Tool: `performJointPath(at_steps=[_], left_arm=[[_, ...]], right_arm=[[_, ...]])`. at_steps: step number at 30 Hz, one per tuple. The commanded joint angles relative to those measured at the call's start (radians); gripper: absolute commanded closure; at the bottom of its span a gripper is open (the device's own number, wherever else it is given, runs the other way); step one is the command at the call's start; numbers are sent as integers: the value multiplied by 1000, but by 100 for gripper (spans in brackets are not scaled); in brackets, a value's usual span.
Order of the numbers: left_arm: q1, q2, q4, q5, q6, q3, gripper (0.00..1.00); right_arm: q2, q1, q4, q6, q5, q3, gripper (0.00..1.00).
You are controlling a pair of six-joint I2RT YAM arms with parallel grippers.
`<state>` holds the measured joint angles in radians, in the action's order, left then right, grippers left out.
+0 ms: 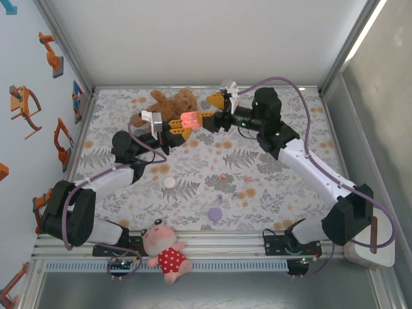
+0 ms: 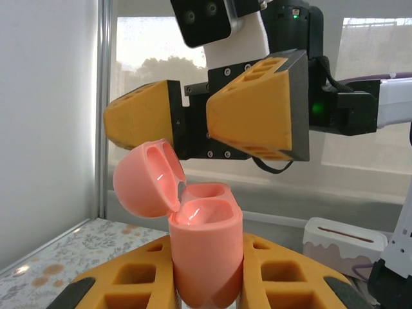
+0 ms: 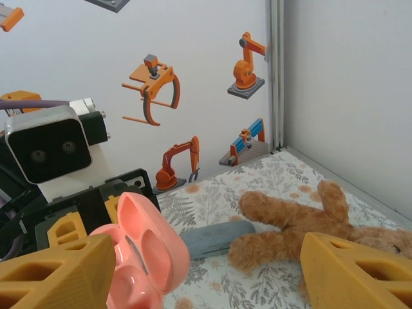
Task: Insert the wireless bluetooth earbuds into the charging case
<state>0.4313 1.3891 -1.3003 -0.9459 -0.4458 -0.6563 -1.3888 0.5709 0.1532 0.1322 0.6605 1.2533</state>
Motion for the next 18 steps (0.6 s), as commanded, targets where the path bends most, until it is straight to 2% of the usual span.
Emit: performJointPath(at_steps=[1,13,18], left_arm=[[-4,-47,30,-13,44,4,100],[-7,-205,229,-1,137,83,100],[-6,-324,364,-1,172,100,100]], right_arm=[[80,-1,-16,12,-19,-16,25],[188,-2,-270,58,-214,-98,27],[174,-4,-477,87,-266,-121,30]])
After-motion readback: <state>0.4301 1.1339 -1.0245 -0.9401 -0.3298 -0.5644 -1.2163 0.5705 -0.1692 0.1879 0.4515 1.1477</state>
